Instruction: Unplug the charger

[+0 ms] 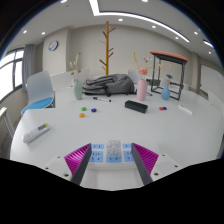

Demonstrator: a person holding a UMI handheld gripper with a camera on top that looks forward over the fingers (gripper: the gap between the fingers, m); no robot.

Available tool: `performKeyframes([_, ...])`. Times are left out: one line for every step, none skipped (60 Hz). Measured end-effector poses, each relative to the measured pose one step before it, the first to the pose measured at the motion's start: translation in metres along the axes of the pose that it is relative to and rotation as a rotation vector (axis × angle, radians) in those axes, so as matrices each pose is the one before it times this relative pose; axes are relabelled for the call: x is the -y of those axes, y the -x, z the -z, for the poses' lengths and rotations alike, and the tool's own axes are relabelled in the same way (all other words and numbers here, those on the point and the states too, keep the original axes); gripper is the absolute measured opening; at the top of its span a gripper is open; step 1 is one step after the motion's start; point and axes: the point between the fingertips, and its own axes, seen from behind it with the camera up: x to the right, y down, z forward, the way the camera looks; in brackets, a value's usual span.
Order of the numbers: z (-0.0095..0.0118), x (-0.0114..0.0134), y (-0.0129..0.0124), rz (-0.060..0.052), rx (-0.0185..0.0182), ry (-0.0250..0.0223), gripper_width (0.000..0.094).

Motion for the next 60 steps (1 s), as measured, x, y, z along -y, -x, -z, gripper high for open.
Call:
performKeyframes([-0.00336,-0.0002,0.00017,0.0007,0.00222,0.00112,0.0846])
performKeyframes([-0.00315,-0.00038,0.00046,0.0005,0.00249,0.00094,0.0847])
performKeyframes([-0.00274,-0.00011,-0.00017,0.0003,0.00115,-0.00004,0.0845])
performKeyframes([-0.00267,0.00012,-0.00031,0.0003,0.00015,-0.00126,0.0844])
performKeyframes([-0.00268,0.00019,-0.0003,0.0008,0.0003,-0.00104,0.0844])
performKeyframes([-0.00283,-0.00009,0.00036,0.0017,0.0017,-0.0005,0.0842])
performKeyframes([-0.00206,-0.00025,0.00051,0.0022,0.00341,0.00028,0.084])
performKeyframes([-0.00217,0.00001,0.00047,0.0017,0.00306,-0.00058,0.0841])
performKeyframes([-0.00224,0.00005,0.00013,0.0019,0.00235,-0.0007,0.084])
performKeyframes([-0.0014,0.00008,0.0002,0.002,0.00177,-0.00052,0.084])
performKeyframes([-0.00198,0.00234,-0.0001,-0.0004,0.00589,-0.00141,0.0836])
performKeyframes([-0.00134,0.00116,0.00057,0.0001,0.00258,-0.00471,0.0832])
performKeyframes([-0.0009,0.00066,0.00015,0.003,0.00103,-0.00339,0.0827])
performKeyframes([-0.00039,0.00045,-0.00032,0.0052,-0.0001,-0.00258,0.0822])
performKeyframes([-0.0007,0.00091,-0.00031,0.0063,-0.00016,-0.00419,0.0811])
performKeyframes([-0.00098,0.00045,-0.00024,0.004,-0.00041,-0.00374,0.0788])
performKeyframes([-0.00092,-0.00073,0.00132,0.0016,0.00284,-0.00041,0.0744])
performKeyframes([-0.0008,-0.0014,0.00434,-0.0058,0.01611,0.00312,0.0675])
performKeyframes([-0.0009,0.00048,0.00629,-0.007,0.02303,0.0007,0.0575])
performKeyframes([0.00136,0.00012,0.00039,-0.0026,0.00412,-0.00222,0.0454])
performKeyframes([-0.00068,0.00109,-0.01396,0.0211,-0.06434,-0.00441,0.0239])
performKeyframes([0.00028,0.0004,-0.00079,0.0173,-0.01121,0.00123,0.0174])
performKeyframes([0.00006,-0.00017,0.00197,-0.0148,0.00797,0.00617,0.0172])
performKeyframes([-0.00083,0.0005,-0.00091,-0.0044,-0.0026,0.00078,0.0157])
performKeyframes([-0.00041,0.00086,0.00096,-0.005,0.00231,-0.00042,0.0124])
performKeyframes([-0.00089,0.00002,0.00011,-0.0001,0.00249,0.00286,0.0112])
performKeyframes([-0.00032,0.00054,-0.00016,-0.0008,0.00125,0.00237,0.0106])
performKeyframes([-0.00034,0.00065,-0.00026,0.0002,0.00037,0.00011,0.0101])
performKeyframes([-0.00443,-0.00011,-0.0068,0.0012,0.00731,-0.00532,0.0097])
performKeyframes([0.00162,0.00004,0.00165,0.0028,-0.00332,0.00218,0.0091])
performKeyframes([0.00125,0.00075,0.00066,0.0022,0.00033,0.0025,0.009])
performKeyframes([0.00293,0.00405,0.00129,-0.0056,0.00123,-0.00539,0.0088])
performKeyframes([0.00457,0.00986,-0.00012,-0.0114,0.00476,-0.02702,0.0084])
performKeyframes([0.00566,0.01628,0.00074,-0.0052,0.00633,-0.0455,0.0073])
performKeyframes([0.00569,0.01897,-0.0012,0.0047,0.00144,-0.04735,0.0072])
performKeyframes([0.00467,0.01663,-0.00218,0.0182,-0.0093,-0.04283,0.0072])
performKeyframes([0.00263,0.01744,-0.00179,0.0164,-0.00836,-0.03057,0.0072])
performKeyframes([-0.0001,0.01536,-0.00173,0.0058,-0.00348,-0.01822,0.0072])
performKeyframes([0.0017,0.01299,-0.00026,-0.005,0.0003,-0.00618,0.0071])
performKeyframes([0.00106,0.01013,-0.0003,-0.015,0.00651,0.00556,0.0071])
performKeyframes([0.00015,0.00657,0.00027,-0.0199,0.01145,0.01082,0.0071])
performKeyframes([-0.00017,0.00492,0.00016,-0.0213,0.0127,0.01409,0.0071])
performKeyframes([0.00078,0.00508,-0.00397,-0.0161,0.00651,0.01672,0.0071])
performKeyframes([0.00148,0.00491,-0.00561,-0.0142,-0.00119,0.0152,0.0071])
performKeyframes([0.00142,0.00455,-0.00677,-0.0098,-0.00643,0.00993,0.0071])
performKeyframes([0.00155,0.0045,-0.00702,-0.0046,-0.00794,0.00598,0.0071])
performKeyframes([0.00154,0.00358,-0.00732,-0.0014,-0.00699,0.00621,0.0071])
performKeyframes([0.00155,0.00227,-0.00775,0.0014,-0.00735,0.00869,0.0071])
performKeyframes([0.00142,0.00101,-0.00859,0.0011,-0.00876,0.01061,0.0071])
performKeyframes([0.00168,-0.00241,-0.00788,-0.0068,-0.00786,0.00782,0.0071])
performKeyframes([0.00208,0.00113,-0.0087,-0.0042,-0.01002,0.00747,0.0072])
performKeyframes([0.00171,0.00019,-0.00875,-0.0036,-0.00977,0.00696,0.0072])
performKeyframes([0.00142,-0.00057,-0.00897,0.0036,-0.01115,0.00852,0.0072])
performKeyframes([-0.00376,-0.00224,-0.01075,0.0093,-0.01028,0.01058,0.0072])
performKeyframes([-0.00053,-0.00256,-0.01049,0.0135,-0.01504,0.01121,0.0073])
performKeyframes([-0.00093,-0.003,-0.01099,0.0107,-0.01577,0.01156,0.0073])
performKeyframes([-0.00116,-0.00376,-0.01004,0.0054,-0.01482,0.01291,0.0074])
performKeyframes([-0.0018,-0.00535,-0.00887,0.0026,-0.01086,0.01534,0.0074])
performKeyframes([-0.00285,-0.00628,-0.00779,0.0014,-0.00733,0.0185,0.0075])
performKeyframes([-0.00308,-0.00673,-0.00709,0.0012,-0.00476,0.02049,0.0075])
